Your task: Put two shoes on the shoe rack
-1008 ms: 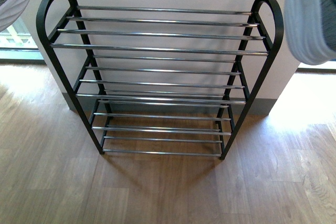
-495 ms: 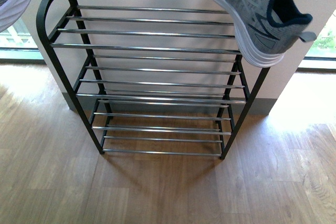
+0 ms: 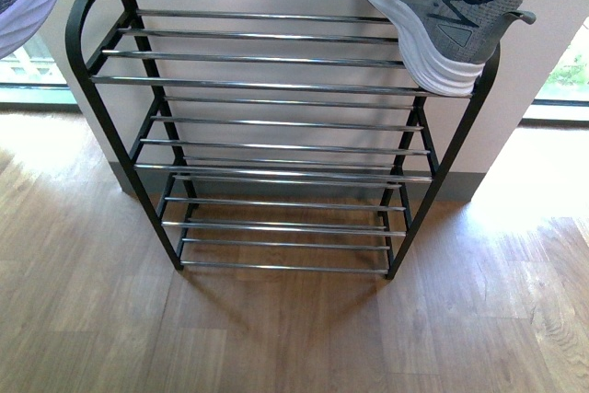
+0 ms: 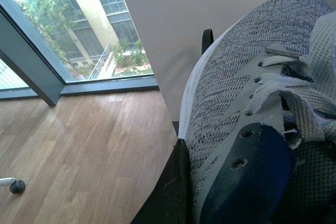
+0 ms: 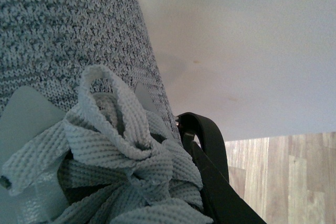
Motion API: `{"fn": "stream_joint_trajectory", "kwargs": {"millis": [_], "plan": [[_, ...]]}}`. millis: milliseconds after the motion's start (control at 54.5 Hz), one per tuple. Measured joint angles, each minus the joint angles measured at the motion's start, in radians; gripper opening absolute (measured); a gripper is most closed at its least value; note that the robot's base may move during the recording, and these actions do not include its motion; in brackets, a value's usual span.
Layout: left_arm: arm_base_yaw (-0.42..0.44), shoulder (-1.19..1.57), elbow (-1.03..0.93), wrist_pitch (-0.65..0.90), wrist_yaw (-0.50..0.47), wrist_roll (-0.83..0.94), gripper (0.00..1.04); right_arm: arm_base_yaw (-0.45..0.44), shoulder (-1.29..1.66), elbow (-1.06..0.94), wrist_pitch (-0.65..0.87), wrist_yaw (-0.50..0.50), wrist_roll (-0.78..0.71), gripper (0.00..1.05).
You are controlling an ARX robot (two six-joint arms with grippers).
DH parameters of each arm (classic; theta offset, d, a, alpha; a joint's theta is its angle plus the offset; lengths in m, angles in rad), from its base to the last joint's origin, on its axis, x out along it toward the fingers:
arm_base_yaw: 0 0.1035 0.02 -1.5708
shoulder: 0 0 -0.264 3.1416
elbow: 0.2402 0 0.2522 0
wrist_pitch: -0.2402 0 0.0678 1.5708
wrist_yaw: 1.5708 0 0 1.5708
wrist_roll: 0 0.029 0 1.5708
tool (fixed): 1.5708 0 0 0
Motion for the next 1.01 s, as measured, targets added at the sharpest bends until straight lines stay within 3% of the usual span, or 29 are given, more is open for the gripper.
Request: {"fn": "stream_joint_trajectory", "kwargs": {"millis": [330,605,1008], "plan": [[0.0,0.0,0.0,0.0,0.0,0.0,0.02,-0.011,0.009,0.06,-0.172,0.014,0.047,0.01],[0.0,0.0,0.0,0.0,-0.001,0.0,0.02,-0.024,0.013,0.116,-0.292,-0.073,0.151,0.01],[0.0,0.0,0.0,0.0,-0.001,0.0,0.02,-0.023,0.031,0.134,-0.313,-0.074,0.193,0.01]]}}
